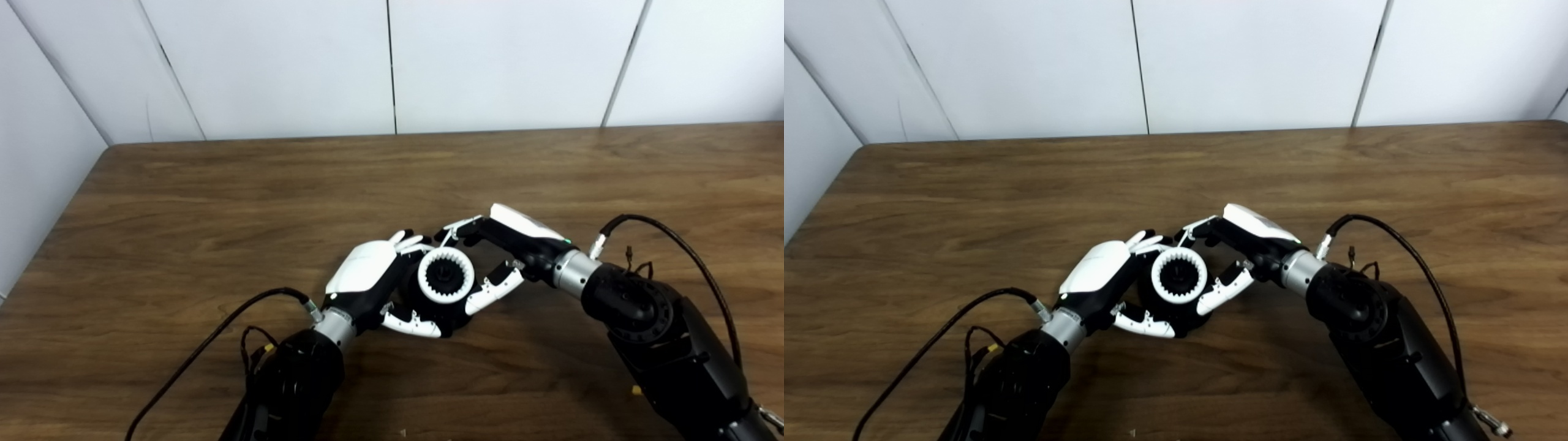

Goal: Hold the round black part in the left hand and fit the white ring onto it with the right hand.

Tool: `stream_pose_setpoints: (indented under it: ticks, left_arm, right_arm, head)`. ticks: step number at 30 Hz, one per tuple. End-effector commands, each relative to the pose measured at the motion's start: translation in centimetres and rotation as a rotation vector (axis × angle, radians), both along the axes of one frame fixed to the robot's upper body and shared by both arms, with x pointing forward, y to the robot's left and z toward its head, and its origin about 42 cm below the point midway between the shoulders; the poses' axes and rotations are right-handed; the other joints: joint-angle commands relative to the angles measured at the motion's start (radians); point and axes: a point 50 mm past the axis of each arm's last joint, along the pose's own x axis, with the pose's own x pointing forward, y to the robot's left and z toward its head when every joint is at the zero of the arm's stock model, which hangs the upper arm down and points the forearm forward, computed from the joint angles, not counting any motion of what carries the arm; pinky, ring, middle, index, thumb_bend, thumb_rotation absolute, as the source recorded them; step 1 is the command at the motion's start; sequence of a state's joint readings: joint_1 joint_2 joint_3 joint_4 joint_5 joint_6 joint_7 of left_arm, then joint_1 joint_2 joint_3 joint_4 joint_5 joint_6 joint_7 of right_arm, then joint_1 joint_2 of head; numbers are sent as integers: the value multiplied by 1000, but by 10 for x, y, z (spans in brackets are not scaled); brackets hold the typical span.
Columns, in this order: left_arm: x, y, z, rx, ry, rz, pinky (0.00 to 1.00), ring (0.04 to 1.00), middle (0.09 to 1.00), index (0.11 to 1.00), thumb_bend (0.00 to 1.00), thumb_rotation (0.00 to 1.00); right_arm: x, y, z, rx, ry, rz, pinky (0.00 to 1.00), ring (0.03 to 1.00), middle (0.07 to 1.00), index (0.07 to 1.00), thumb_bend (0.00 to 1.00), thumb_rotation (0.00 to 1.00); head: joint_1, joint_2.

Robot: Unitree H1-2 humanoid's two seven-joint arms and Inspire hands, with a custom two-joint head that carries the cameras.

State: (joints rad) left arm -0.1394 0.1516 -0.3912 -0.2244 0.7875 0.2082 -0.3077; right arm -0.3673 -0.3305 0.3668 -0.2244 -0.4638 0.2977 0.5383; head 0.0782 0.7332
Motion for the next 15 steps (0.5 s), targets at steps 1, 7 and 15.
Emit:
stream_pose_setpoints:
  ticks: [1,7,15]
  left_arm:
    - [6,-4,11,0,-43,-12,856,993,934,784,885,324]
    - [6,-5,11,-9,-38,-15,857,996,934,787,887,329]
    - [6,-4,10,-9,-40,-10,851,996,934,784,891,327]
  right_arm:
    - [4,0,13,-8,-42,9,805,906,835,584,910,245]
    - [4,-2,14,-8,-43,9,813,906,836,585,910,248]
    - [4,-2,14,-4,-39,13,806,908,836,587,910,253]
  head:
    - [1,0]
    - [2,2]
    - [4,2]
